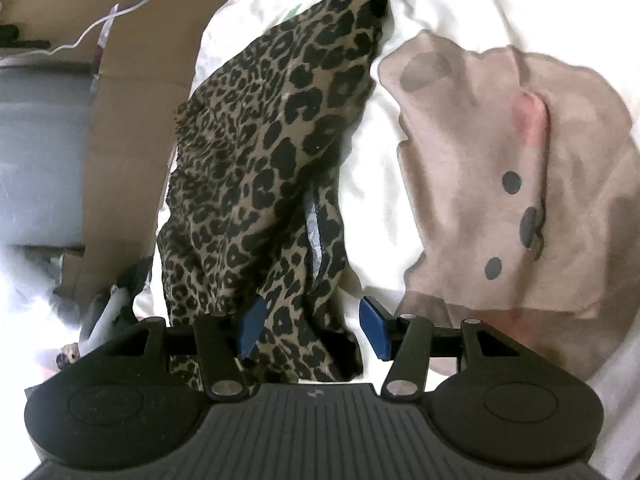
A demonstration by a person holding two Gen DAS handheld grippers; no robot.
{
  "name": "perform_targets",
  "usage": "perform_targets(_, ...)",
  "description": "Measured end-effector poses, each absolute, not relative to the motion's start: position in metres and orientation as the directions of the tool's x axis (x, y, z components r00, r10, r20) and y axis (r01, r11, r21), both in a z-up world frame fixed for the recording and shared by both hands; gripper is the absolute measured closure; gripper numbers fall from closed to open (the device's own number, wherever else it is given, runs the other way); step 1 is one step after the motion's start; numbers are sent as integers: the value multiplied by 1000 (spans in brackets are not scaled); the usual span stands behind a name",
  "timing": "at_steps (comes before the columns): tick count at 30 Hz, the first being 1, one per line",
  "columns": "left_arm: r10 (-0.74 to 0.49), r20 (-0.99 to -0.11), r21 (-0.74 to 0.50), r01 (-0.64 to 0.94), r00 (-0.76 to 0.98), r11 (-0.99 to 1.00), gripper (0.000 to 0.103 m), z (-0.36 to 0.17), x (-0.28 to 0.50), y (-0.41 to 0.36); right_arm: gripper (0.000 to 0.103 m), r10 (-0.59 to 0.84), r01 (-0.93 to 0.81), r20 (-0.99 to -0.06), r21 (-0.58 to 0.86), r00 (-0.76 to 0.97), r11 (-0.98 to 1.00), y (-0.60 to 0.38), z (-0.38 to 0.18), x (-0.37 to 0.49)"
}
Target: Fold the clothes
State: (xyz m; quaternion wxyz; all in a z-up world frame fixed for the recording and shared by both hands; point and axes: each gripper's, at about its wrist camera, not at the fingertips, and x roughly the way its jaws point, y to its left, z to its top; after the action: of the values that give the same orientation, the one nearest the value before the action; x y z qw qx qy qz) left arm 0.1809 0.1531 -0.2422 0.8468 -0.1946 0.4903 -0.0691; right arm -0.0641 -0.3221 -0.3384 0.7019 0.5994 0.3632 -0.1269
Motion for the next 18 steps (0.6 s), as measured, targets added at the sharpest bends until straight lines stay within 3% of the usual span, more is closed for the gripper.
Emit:
perform_targets(8,-350,-787,-428,-42,508,903,54,-244,178,137,45,252,620,-678,734,691,276,-324,-362,-29)
perform_targets(9,-351,-785,-428,-37,511,903,54,-245,177,134,56,251,620,-679,733,690,281,-325,-363,-25)
perform_targets(10,-352,-783,-428,-33,513,903,54,-246,177,131,90,257,625,-681,732,686,271,-326,-365,-24)
perform_targets(11,-358,-781,-431,-26,511,902,54,-246,176,127,103,263,631,-683,731,682,260,-327,-367,-22)
perform_targets(18,-388,-768,-425,48,510,904,54,-242,180,102,103,245,608,-668,743,703,280,-334,-351,-39)
